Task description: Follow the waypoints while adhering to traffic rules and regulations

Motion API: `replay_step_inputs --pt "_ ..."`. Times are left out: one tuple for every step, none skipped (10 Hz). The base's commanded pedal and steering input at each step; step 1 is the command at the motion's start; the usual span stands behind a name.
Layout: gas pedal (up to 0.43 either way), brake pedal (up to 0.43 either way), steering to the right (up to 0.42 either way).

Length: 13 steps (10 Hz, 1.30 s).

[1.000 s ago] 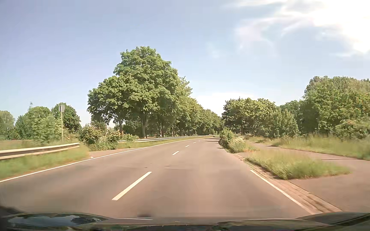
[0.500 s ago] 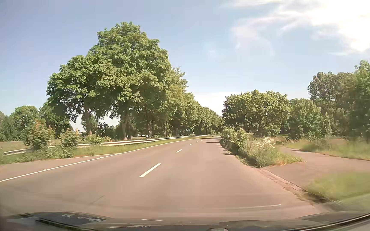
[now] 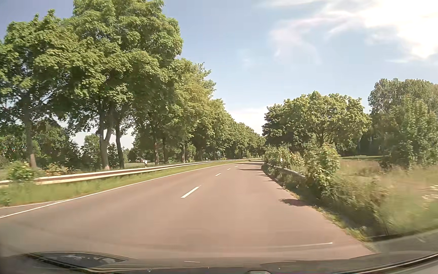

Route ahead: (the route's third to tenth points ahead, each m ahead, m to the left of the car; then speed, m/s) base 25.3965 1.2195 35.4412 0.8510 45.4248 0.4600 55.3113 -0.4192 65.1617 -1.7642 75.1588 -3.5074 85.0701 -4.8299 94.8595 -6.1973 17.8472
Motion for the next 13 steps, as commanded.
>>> replay_step_inputs --pt "0.177 0.000 0.006" --pt "0.177 0.000 0.006" --pt "0.177 0.000 0.006" --pt "0.177 0.000 0.006" --pt "0.177 0.000 0.006" --pt "0.177 0.000 0.005" --pt "0.177 0.000 0.005" --pt "0.177 0.000 0.005" --pt "0.177 0.000 0.005" --pt "0.177 0.000 0.005" --pt "0.177 0.000 0.005" --pt "0.177 0.000 0.005" --pt "0.177 0.000 0.005"
